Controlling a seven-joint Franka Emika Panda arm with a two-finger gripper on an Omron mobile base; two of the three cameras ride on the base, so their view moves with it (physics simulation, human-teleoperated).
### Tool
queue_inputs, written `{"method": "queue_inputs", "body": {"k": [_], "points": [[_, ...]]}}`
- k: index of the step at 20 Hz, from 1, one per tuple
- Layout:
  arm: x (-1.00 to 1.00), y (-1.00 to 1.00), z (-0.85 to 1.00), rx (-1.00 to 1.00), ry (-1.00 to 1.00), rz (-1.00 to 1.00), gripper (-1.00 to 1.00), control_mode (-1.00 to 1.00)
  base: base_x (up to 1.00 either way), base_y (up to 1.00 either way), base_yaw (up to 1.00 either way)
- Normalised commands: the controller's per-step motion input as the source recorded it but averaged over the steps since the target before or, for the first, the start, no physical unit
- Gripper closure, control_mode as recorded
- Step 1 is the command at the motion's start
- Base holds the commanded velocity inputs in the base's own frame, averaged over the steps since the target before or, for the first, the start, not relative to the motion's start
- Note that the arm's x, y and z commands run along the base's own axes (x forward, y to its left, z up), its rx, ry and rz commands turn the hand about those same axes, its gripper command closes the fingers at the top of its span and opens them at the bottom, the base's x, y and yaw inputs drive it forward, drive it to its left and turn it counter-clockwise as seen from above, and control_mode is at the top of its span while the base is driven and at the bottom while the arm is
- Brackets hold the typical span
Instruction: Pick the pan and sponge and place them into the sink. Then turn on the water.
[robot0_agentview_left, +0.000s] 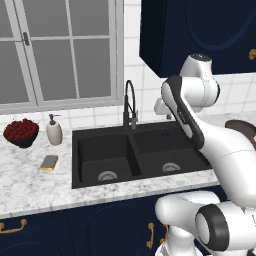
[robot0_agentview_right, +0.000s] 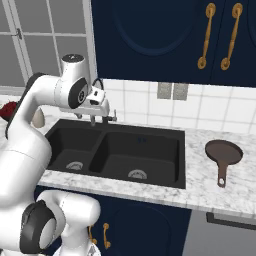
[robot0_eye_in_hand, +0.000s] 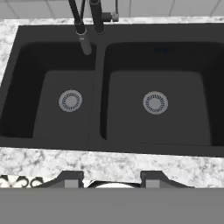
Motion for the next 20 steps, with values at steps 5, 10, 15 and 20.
{"method": "queue_inputs", "body": {"k": [5, 10, 15, 20], "points": [[-0.14, -0.19, -0.01, 0.0, 0.05, 0.0, -1.0, -1.0, 0.0, 0.0, 0.0], [-0.25, -0.93, -0.03, 0.01, 0.09, 0.01, -1.0, -1.0, 0.0, 0.0, 0.0], [-0.07, -1.0, -0.13, 0.0, 0.11, 0.0, -1.0, -1.0, 0.0, 0.0, 0.0], [0.0, -0.97, -0.23, 0.0, 0.17, 0.0, -1.0, -1.0, 0.0, 0.0, 0.0]]}}
